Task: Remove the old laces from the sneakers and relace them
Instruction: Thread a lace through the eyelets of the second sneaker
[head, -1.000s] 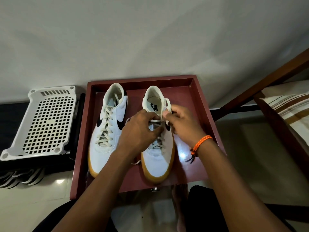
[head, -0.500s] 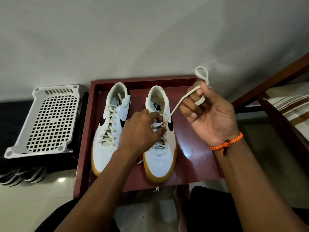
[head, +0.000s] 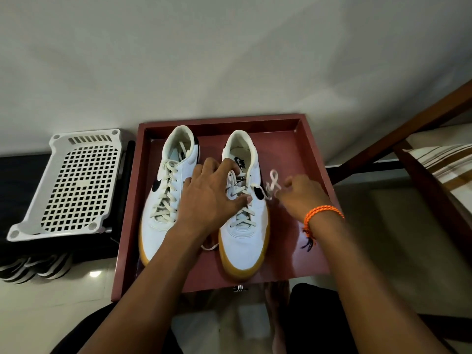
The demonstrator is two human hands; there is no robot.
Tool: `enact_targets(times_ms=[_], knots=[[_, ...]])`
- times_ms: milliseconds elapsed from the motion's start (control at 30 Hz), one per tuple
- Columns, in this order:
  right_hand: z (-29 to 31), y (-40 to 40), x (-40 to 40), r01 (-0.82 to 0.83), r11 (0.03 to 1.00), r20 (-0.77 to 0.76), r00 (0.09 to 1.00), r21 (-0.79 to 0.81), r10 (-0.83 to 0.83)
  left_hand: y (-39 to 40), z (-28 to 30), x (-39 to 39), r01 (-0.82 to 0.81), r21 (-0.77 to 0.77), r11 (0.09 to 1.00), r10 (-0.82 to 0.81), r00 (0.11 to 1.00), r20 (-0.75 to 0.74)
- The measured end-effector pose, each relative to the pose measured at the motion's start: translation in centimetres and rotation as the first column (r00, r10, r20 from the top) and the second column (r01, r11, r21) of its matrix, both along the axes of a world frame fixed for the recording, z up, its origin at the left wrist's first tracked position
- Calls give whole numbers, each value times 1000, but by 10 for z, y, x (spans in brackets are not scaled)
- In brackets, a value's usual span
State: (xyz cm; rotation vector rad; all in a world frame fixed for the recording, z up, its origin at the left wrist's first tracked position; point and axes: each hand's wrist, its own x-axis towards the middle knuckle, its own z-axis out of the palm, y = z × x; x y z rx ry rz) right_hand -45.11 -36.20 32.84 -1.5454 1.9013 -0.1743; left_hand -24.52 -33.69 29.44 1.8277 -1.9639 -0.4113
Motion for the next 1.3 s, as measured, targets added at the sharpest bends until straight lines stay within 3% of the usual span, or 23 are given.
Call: enact_targets(times_ms=[67,167,267,433,533,633,733,833,933,1300], knots=[[2,8,5,-4,998,-92,996,62,10,-1,-1,1,10,2,1000,-10,999,-38],[5,6,9,1,983,-132,991,-184,-26,-4,0,4,32,-29,999,-35,992,-123],[1,1,13,28,917,126,992,-399,24,-6,0,8,35,-21,999,-38,983,-177],[9,2,25,88,903,468,874,-421,133,-7,-2,9,89,-13,996,-90,973,-211],[10,3,30,88,914,539,828,-396,154,-7,-2,11,118,2,993,-115,969,-219],[5,3,33,95,867,432,890,-488,146,-5,3,12,101,16,995,-94,963,-251],[-1,4,35,-41,800,169,970,-598,177,-7,8,18,-47,16,999,49,923,-381],[-4,7,39,-201,760,-51,975,-618,216,-9,7,25,-134,53,990,144,909,-391],[-5,8,44,-323,754,-159,945,-572,285,-5,5,25,-102,74,992,122,923,-365],[-25,9,59,-137,877,71,979,-460,190,0,9,24,-96,61,993,113,906,-407]])
